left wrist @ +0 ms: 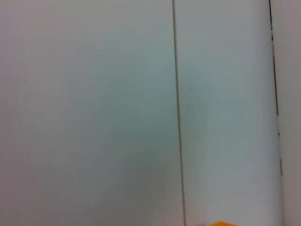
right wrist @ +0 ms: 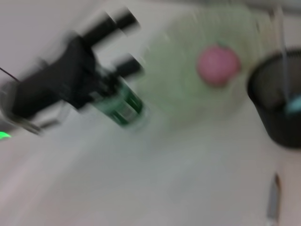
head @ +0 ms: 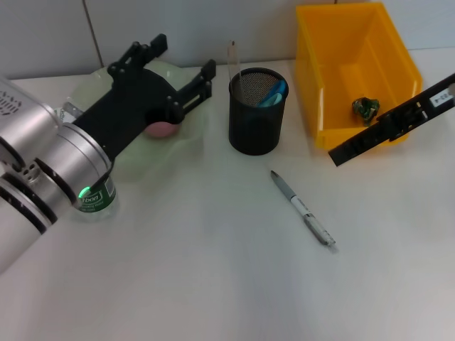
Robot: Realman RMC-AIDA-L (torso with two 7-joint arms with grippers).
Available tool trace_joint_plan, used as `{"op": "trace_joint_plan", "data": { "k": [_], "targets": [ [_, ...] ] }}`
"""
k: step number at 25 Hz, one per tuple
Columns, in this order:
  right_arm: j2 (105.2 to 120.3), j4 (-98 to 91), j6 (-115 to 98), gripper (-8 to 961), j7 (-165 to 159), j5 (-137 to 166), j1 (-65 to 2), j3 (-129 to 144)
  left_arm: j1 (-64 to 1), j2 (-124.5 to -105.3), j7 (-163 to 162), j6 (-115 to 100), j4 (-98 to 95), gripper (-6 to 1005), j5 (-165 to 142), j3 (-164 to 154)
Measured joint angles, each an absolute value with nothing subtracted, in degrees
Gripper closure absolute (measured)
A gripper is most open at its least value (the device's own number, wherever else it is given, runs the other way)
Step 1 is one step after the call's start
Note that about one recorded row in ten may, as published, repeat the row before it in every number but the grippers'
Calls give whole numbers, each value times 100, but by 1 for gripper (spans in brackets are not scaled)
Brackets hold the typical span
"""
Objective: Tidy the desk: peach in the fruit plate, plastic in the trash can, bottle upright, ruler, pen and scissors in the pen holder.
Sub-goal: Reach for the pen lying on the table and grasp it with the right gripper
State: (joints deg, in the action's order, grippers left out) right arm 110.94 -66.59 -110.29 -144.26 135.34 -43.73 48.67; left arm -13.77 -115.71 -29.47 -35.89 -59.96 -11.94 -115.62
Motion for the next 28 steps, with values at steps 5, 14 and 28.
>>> {"op": "trace_joint_plan", "data": {
  "k": [5,14,28],
  "targets": [
    [11111,-6187,-11016,301,-14901,14437,-4951,5289,-1276,-11642,-2982,-3674,-6001,170,-1627,-11214],
    [11405,-4887,-10689,300,-15102,15887,-5928,5483,-1222,-11708,-2956,-3675,-5982,170,-1737,-11007],
    [11621,-3936,-9811,301,-15213,16051,-6237,5969,-838,-11247,-4135,-4530,-6097,170,-2823,-10961]
  ]
}}
